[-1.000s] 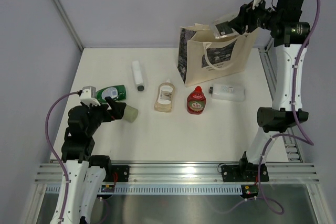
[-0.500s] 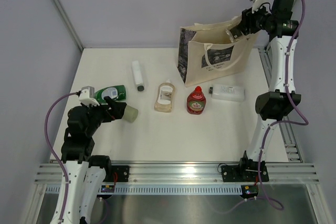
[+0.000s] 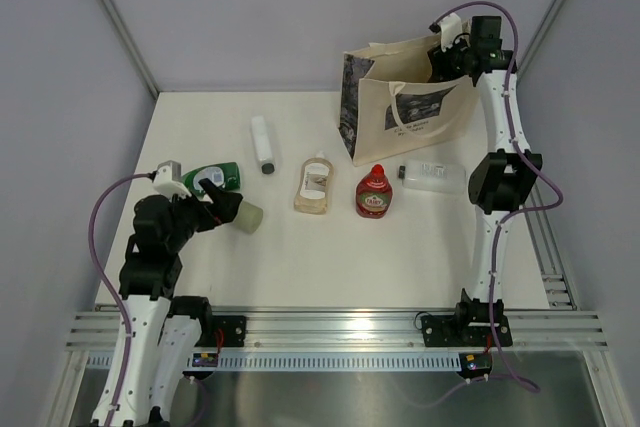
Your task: Place the personal care products into the canvas bag
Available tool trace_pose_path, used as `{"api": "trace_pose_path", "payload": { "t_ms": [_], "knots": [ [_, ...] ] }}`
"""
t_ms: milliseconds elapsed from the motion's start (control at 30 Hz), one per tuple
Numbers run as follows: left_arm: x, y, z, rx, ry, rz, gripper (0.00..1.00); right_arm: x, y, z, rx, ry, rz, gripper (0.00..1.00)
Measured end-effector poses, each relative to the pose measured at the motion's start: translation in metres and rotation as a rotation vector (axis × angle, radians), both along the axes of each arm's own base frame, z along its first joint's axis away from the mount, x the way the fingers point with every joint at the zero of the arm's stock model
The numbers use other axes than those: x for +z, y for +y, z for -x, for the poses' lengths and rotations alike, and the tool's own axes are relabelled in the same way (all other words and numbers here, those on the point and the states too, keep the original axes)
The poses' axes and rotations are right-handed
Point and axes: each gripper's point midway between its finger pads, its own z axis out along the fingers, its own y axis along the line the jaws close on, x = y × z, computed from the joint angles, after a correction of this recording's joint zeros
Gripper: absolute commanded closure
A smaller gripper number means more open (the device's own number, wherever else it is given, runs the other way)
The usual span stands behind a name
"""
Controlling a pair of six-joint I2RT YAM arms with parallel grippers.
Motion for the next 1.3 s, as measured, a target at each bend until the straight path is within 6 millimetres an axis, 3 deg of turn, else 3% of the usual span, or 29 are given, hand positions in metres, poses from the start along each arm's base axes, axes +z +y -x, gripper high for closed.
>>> {"api": "trace_pose_path", "payload": {
  "t_ms": [100,200,233,367,467,600,767,833,933,1133,1200,1300],
  "knots": [
    [-0.004,0.001,-0.003,0.018,0.024,0.013,0.01,-0.017,0.001,-0.008,-0.023,0.012,0.031,0.89],
    [-0.014,0.000,-0.010,0.030,0.074,0.028,0.01,-0.020,0.001,-0.012,-0.035,0.006,0.044,0.61],
    [-0.017,-0.001,-0.013,0.032,0.092,0.032,0.01,-0.020,0.001,-0.012,-0.038,0.002,0.045,0.39],
    [-0.032,-0.006,-0.027,0.040,0.178,0.024,0.01,-0.013,-0.001,-0.022,-0.056,-0.048,0.044,0.15],
    [-0.041,-0.010,-0.039,0.046,0.240,-0.005,0.01,-0.001,-0.004,-0.027,-0.067,-0.091,0.033,0.07],
    [-0.048,-0.015,-0.065,0.068,0.301,-0.055,0.01,0.005,-0.004,-0.027,-0.069,-0.098,0.000,0.05],
    [-0.054,-0.020,-0.106,0.107,0.353,-0.134,0.01,0.022,-0.004,-0.013,-0.045,-0.087,-0.056,0.03],
    [-0.055,-0.023,-0.127,0.127,0.361,-0.178,0.01,0.040,-0.001,-0.001,-0.022,-0.097,-0.081,0.02],
    [-0.055,-0.027,-0.159,0.154,0.365,-0.240,0.01,0.084,0.005,0.028,0.022,-0.133,-0.117,0.02],
    [-0.071,-0.031,-0.220,0.237,0.400,-0.339,0.01,0.179,0.022,0.114,0.120,-0.261,-0.175,0.00],
    [-0.083,-0.032,-0.235,0.256,0.421,-0.364,0.02,0.196,0.031,0.147,0.164,-0.283,-0.192,0.01],
    [-0.104,-0.033,-0.253,0.279,0.470,-0.407,0.04,0.197,0.044,0.184,0.222,-0.273,-0.223,0.01]
  ]
}}
